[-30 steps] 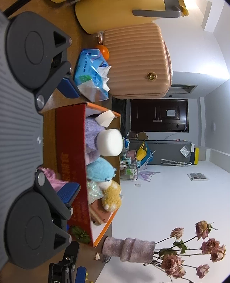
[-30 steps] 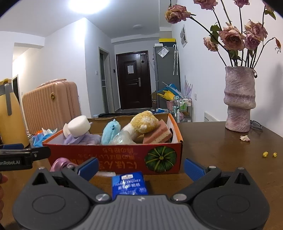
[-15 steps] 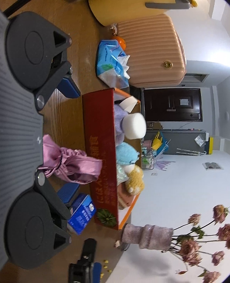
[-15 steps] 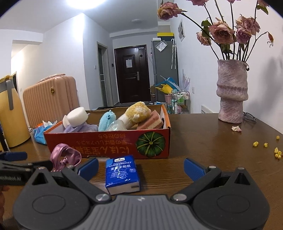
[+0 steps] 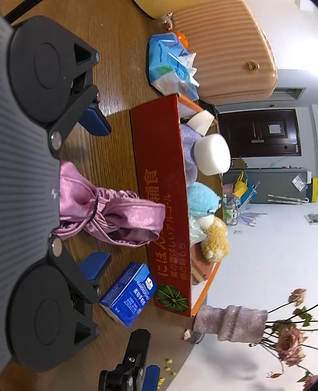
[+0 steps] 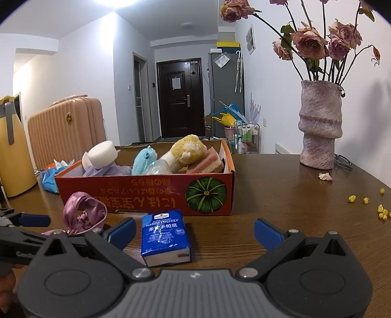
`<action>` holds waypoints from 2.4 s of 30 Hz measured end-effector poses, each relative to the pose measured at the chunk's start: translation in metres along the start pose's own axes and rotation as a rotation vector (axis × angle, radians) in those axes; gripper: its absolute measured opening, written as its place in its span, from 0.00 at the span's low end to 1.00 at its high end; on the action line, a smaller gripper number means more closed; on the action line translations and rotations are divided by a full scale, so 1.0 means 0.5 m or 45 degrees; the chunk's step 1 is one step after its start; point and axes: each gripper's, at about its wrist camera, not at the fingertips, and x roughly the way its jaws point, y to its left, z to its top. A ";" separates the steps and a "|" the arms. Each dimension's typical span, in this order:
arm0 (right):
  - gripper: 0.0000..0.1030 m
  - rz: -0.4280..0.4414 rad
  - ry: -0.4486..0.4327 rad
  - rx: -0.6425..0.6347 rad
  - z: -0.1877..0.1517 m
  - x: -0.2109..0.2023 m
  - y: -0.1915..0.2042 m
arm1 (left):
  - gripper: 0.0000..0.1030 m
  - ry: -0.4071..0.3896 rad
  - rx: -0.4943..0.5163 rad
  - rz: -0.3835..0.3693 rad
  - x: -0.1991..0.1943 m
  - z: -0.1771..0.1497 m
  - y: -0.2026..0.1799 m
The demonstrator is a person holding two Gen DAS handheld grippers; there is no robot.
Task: Organize soft objects
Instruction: 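Grasp the pink satin bow with the left gripper while the right approaches the tissue pack, then grasp the blue handkerchief tissue pack with the right gripper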
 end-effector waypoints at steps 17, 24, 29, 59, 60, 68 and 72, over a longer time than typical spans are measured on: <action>1.00 -0.016 0.016 -0.008 -0.001 0.008 0.004 | 0.39 0.086 0.007 -0.074 0.027 -0.001 -0.004; 1.00 -0.021 0.017 -0.009 0.000 0.011 0.004 | 0.37 0.076 -0.008 -0.077 0.023 0.001 0.000; 1.00 -0.015 0.024 -0.015 -0.001 0.014 0.008 | 0.36 0.039 -0.030 -0.054 0.012 0.006 0.009; 1.00 0.026 0.339 -0.016 0.006 0.165 0.082 | 0.37 -0.099 -0.108 0.095 -0.015 0.024 0.051; 1.00 0.018 0.339 -0.019 0.006 0.166 0.082 | 0.37 -0.099 -0.108 0.095 -0.015 0.024 0.051; 0.93 -0.003 0.344 -0.048 0.005 0.166 0.086 | 0.37 -0.100 -0.108 0.096 -0.015 0.024 0.051; 0.73 0.015 0.317 -0.072 0.005 0.156 0.091 | 0.37 -0.100 -0.110 0.096 -0.016 0.024 0.052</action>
